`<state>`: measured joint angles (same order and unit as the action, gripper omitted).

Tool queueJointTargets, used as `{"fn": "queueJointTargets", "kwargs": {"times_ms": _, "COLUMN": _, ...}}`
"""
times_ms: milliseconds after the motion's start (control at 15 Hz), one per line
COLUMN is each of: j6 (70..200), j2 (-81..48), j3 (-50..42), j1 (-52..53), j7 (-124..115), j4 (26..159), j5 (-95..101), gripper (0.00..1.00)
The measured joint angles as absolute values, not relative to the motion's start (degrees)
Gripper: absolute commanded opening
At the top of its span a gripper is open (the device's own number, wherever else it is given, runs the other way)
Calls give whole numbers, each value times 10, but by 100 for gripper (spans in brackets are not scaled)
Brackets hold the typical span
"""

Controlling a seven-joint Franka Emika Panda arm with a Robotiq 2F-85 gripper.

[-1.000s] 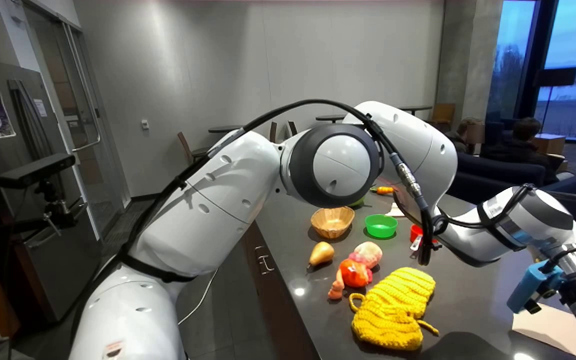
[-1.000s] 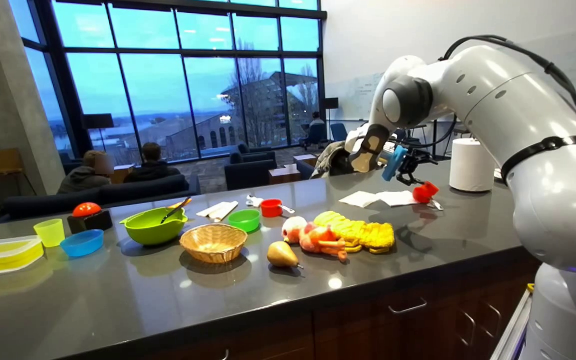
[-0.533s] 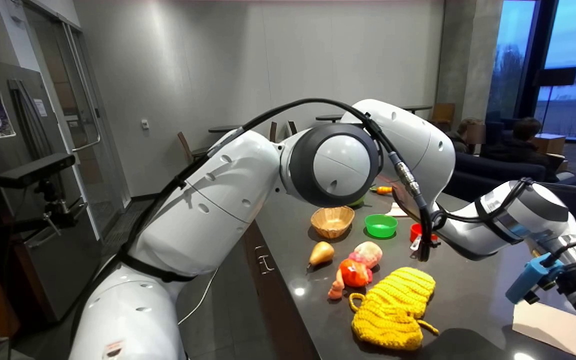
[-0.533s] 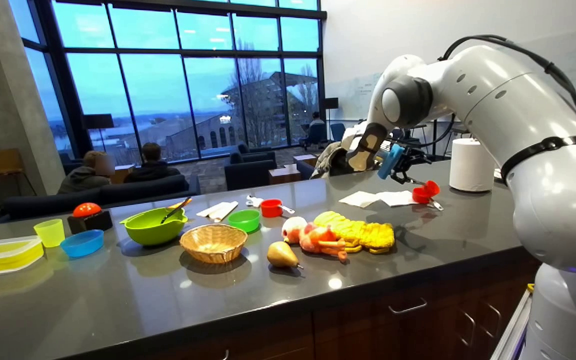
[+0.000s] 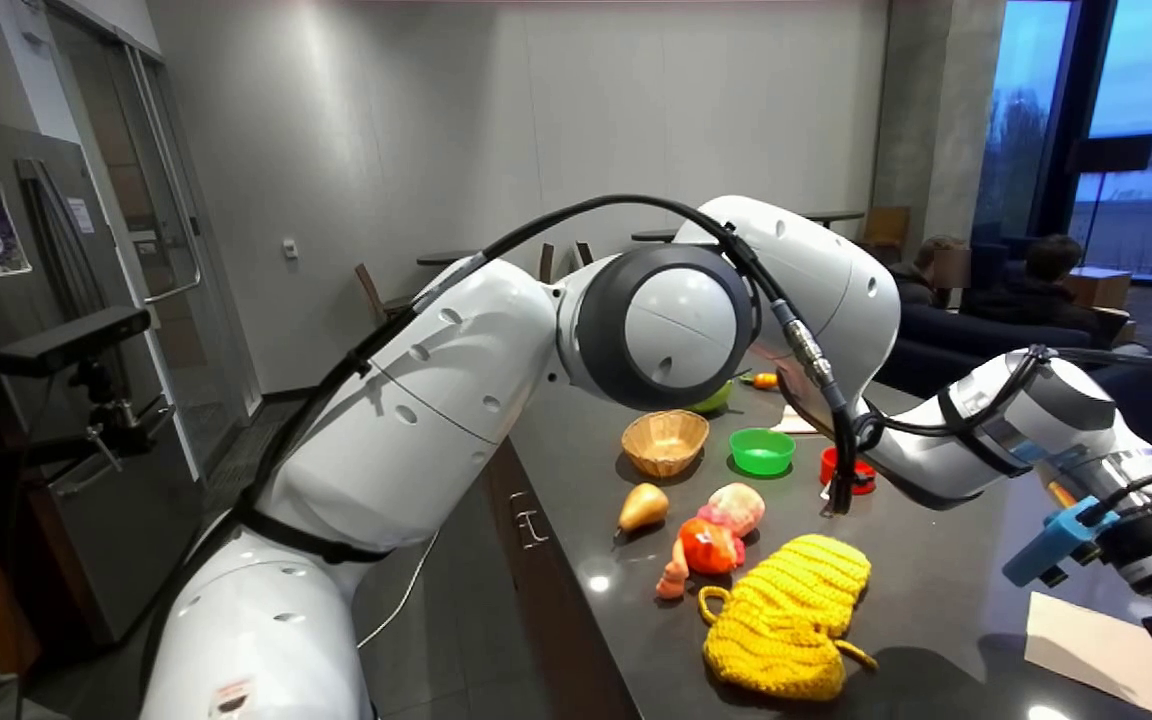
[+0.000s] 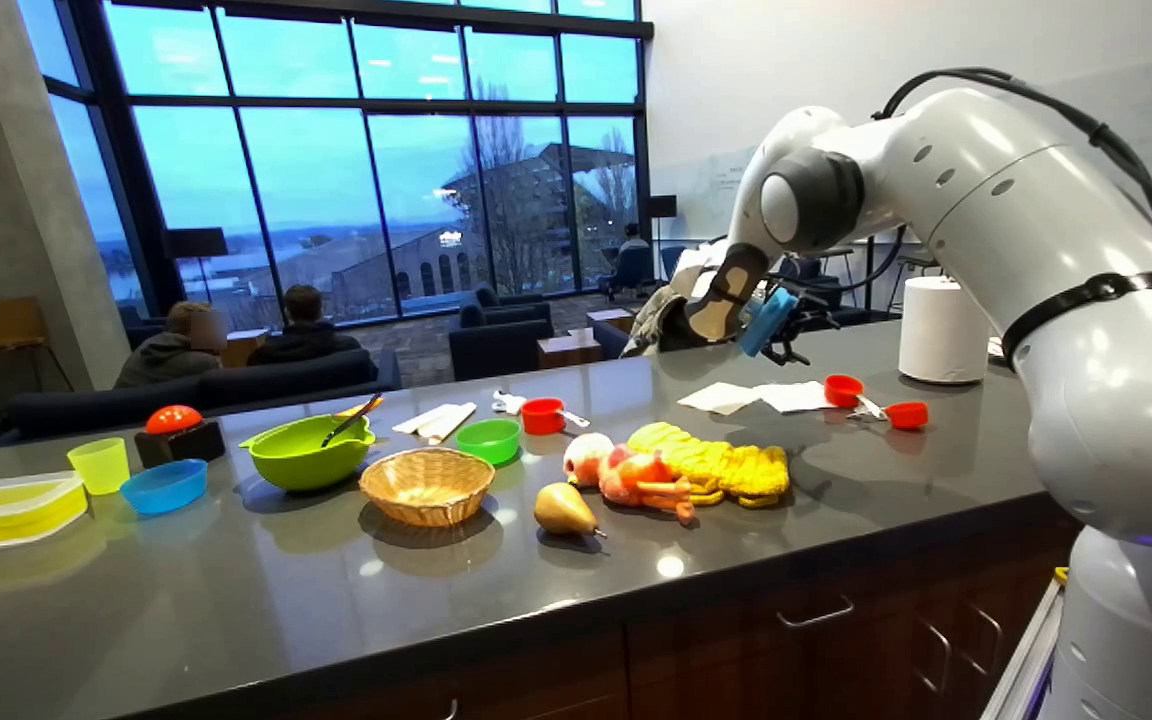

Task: Move the orange measuring cup to the right

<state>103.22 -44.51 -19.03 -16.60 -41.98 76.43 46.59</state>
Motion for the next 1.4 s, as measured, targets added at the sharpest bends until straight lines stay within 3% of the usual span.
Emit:
{"fn": "queueJointTargets", "kwargs": {"times_ms": 333, "j6": 1035, "j2": -412, "j3": -167, "j1": -163, "j7": -338, "j4": 766, "j5": 391, "gripper": 100}}
{"fn": "queueJointTargets", "kwargs": {"times_ms": 800, "j6": 1026, "j2": -268, "j3": -146, "j1": -157, "j7": -166, "j4": 787, "j5": 239, "gripper": 100}}
{"fn": "queueJointTargets", "kwargs": {"times_ms": 1400, "j6": 1034, "j2": -134, "j3": -98, "j1": -138, "j7": -2, "j4": 969, "j5": 80, "gripper": 100}}
